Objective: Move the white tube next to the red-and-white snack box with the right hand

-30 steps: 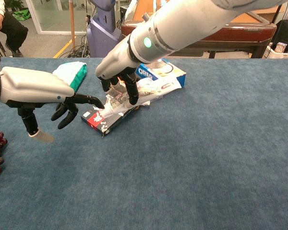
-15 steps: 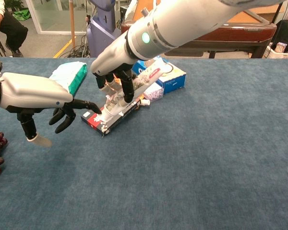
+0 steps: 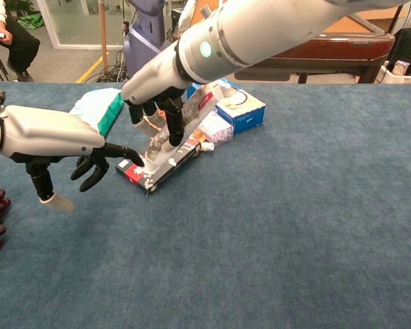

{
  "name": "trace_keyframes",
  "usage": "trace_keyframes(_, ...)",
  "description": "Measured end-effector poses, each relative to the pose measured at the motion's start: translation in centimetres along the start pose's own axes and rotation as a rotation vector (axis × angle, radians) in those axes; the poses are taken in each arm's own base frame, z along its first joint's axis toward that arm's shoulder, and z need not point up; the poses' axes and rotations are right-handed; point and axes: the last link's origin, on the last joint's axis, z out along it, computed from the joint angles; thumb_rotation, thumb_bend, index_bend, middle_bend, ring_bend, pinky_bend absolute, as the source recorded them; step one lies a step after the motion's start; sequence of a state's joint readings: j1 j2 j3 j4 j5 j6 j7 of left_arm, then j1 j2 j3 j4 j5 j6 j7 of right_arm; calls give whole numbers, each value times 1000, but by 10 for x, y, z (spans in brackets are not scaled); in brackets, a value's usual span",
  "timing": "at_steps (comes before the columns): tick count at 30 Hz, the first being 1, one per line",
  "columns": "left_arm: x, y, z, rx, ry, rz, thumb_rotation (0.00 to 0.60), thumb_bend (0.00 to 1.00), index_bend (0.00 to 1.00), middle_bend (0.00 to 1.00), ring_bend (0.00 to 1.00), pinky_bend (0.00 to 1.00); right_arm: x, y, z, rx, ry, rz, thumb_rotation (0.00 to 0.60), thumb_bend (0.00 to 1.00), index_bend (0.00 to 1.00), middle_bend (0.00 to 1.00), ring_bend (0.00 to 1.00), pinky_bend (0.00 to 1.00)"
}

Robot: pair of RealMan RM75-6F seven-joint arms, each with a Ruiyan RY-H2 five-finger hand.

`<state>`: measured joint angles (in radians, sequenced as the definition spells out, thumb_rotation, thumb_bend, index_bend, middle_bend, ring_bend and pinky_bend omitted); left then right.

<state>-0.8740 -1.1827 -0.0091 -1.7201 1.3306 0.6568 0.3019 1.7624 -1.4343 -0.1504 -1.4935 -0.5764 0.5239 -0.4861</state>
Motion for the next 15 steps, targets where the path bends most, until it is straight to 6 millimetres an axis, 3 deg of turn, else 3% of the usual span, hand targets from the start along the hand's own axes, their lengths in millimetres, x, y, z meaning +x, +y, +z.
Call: trace_keyframes(15, -2, 1, 2, 1, -12, -1, 600, 197, 80, 550, 530, 389, 2, 1, -3, 12, 25, 25, 600, 1000, 919, 783, 810, 471)
